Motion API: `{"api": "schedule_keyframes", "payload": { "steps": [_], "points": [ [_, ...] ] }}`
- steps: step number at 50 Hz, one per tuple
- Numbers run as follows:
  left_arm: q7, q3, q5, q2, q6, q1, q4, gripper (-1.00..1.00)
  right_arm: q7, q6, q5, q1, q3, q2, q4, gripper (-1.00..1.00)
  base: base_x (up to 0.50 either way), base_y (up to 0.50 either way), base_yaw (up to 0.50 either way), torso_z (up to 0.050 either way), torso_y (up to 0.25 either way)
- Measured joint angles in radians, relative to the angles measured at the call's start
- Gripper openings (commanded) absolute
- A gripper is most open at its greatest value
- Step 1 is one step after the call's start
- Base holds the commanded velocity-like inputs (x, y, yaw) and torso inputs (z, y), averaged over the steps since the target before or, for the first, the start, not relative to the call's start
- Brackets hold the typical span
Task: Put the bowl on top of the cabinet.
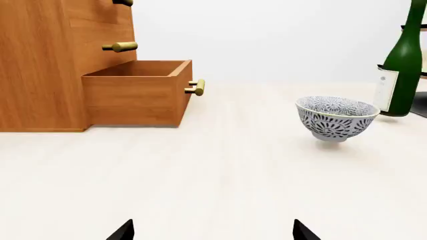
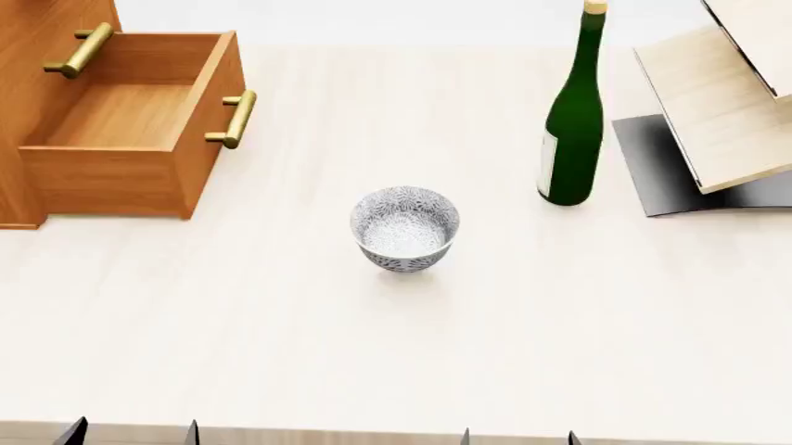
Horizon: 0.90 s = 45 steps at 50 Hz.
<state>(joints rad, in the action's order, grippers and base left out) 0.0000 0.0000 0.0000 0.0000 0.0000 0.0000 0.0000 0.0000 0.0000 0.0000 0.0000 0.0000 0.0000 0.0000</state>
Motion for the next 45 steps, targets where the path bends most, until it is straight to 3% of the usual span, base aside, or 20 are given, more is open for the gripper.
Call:
{"api": "schedule_keyframes", "payload": {
  "steps": [45],
  "points": [
    [-0.105,0.107,-0.104,-0.096,0.008,-0.002,0.006,1.00,0.083,0.044,0.064,0.007,-0.122,0.091,-0.004,1.00,0.00,0.00,0.00,0.000,0.000]
  ]
}}
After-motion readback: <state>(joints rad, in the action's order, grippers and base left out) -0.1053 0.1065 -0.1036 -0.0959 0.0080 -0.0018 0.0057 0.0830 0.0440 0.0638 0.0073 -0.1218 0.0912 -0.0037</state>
